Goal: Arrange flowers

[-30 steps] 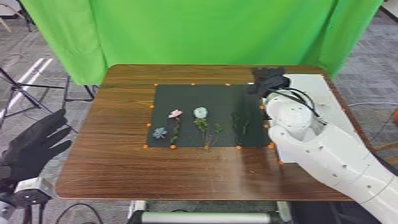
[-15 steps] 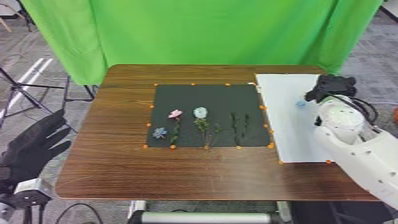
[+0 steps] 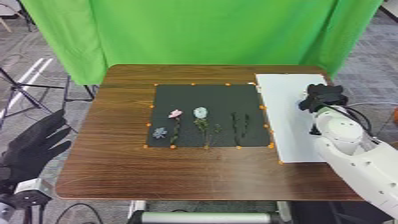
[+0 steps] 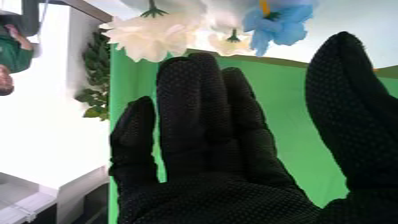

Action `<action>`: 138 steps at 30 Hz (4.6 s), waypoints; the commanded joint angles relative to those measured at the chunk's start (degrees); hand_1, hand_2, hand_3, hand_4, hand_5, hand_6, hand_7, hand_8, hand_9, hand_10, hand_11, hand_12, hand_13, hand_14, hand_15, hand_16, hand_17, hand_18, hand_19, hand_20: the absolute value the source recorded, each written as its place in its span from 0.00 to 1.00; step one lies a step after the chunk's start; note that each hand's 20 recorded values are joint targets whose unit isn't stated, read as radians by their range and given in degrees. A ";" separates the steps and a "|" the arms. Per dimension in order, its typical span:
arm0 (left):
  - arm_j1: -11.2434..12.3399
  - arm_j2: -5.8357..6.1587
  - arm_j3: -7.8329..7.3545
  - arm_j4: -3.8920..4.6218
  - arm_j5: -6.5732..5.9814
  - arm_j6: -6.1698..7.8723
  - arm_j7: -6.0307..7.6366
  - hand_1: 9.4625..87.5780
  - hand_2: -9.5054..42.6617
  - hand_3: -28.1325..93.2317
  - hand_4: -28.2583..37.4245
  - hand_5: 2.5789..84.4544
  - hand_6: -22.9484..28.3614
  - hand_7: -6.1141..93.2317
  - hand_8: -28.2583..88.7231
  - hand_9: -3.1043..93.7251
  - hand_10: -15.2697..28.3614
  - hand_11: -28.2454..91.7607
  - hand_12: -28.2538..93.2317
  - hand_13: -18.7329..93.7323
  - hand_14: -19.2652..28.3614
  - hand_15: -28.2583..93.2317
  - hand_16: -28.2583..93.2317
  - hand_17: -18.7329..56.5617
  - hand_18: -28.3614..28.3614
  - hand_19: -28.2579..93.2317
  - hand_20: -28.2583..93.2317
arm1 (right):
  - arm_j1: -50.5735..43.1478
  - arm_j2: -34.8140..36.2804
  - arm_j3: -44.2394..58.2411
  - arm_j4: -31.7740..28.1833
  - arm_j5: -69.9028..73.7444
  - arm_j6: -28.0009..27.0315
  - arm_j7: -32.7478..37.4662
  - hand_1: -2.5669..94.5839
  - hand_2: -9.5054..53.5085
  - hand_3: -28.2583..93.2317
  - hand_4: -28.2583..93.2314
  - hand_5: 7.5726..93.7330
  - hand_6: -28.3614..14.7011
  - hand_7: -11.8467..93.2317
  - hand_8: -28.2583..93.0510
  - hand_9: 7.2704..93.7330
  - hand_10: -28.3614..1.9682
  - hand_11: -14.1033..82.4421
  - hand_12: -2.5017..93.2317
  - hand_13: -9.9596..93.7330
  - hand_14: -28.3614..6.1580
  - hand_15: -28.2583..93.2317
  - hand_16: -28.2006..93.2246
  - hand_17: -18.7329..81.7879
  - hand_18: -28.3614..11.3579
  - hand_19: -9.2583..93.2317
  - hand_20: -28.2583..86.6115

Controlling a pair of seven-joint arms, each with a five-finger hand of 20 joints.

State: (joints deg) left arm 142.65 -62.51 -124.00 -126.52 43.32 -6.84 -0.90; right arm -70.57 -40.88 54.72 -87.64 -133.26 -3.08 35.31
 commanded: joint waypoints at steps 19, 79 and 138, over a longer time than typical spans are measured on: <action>-0.14 0.83 0.07 0.29 -0.25 -0.06 -0.55 0.18 0.13 0.79 0.01 0.23 0.46 0.22 0.17 0.20 0.54 0.30 0.42 0.27 0.63 0.31 0.32 0.07 0.81 0.50 0.31 | -0.71 -0.42 -4.02 3.67 -1.72 12.35 -10.72 0.51 0.00 0.87 0.00 0.75 0.81 0.55 0.18 0.96 0.86 0.24 0.40 0.78 0.71 0.83 0.47 0.42 0.25 0.86 0.75; -1.04 1.39 0.81 0.69 -0.46 -0.44 -1.83 0.18 0.13 0.79 0.00 0.23 0.46 0.22 0.17 0.20 0.54 0.30 0.42 0.27 0.63 0.31 0.32 0.07 0.81 0.50 0.31 | 5.28 -17.66 -19.50 -2.99 -2.84 15.41 -11.26 0.50 0.00 0.90 0.00 0.72 0.76 0.52 0.20 0.93 0.80 0.23 0.42 0.76 0.70 0.88 0.47 0.42 0.23 0.86 0.76; 0.30 0.14 0.33 -0.05 -0.17 -0.12 -0.52 0.18 0.13 0.80 0.00 0.23 0.46 0.23 0.17 0.20 0.54 0.30 0.42 0.27 0.63 0.31 0.32 0.07 0.81 0.50 0.31 | 5.59 -1.39 -0.10 6.81 9.84 -6.25 8.77 0.27 0.02 0.94 0.03 0.13 0.45 0.23 0.20 0.20 0.39 0.18 0.29 0.42 0.39 0.29 0.43 0.19 0.09 0.57 0.42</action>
State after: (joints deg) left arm 142.32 -62.26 -123.39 -126.24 43.17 -6.92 -1.38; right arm -63.67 -43.24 52.77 -82.51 -125.79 -6.38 45.10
